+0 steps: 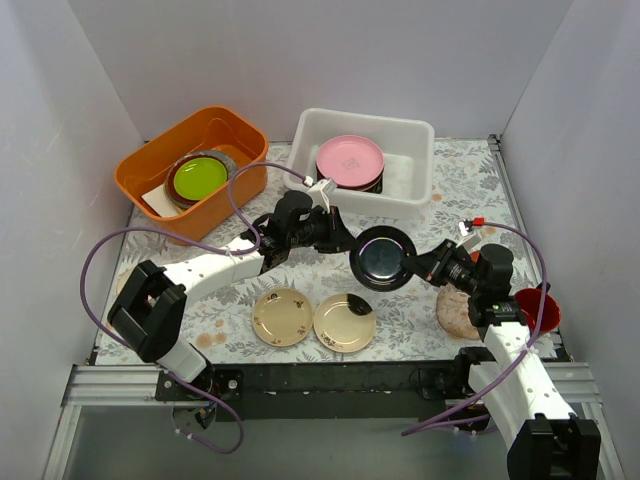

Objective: Place the plates into the plastic bin on the countertop
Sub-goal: Place the plate in the plastic bin.

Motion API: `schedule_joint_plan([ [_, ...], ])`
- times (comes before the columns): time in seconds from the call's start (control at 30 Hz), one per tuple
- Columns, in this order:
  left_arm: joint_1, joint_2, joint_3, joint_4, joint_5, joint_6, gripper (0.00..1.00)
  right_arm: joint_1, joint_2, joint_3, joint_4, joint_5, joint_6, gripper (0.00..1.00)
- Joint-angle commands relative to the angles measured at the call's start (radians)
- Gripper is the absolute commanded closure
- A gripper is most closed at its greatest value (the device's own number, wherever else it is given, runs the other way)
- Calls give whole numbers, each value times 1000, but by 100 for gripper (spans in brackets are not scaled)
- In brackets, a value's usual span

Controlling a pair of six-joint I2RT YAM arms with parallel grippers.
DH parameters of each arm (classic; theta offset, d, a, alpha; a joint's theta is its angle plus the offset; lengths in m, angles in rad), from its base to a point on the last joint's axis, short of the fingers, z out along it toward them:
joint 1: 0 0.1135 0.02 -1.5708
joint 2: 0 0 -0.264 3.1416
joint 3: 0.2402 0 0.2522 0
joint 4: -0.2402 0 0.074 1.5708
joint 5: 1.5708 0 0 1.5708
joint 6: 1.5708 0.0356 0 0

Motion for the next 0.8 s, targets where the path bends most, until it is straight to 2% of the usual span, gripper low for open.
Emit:
schedule_joint_plan([
  [0.0,-1,-50,12,-20,-36,12,96,5,-9,7,55,-42,-30,99],
  [0.1,-1,-70,18,-56,-78,29,88,7,-6,29,23,-29,-55,99],
  [0.23,-1,-79,44,-111,-118,61,64,5,-3,49,6,-18,-70,99],
  [0.27,-1,-79,50,-131,-130,66,48,5,-1,56,5,-15,-73,99],
  [0.37,-1,-87,65,-157,-148,75,26,5,8,73,2,-6,-78,99],
  [0.53,-1,-128,65,-188,-214,84,18,7,49,119,-6,12,-98,99],
  [0.77,-1,-176,85,-315,-335,140,9,5,128,196,15,24,-113,99],
])
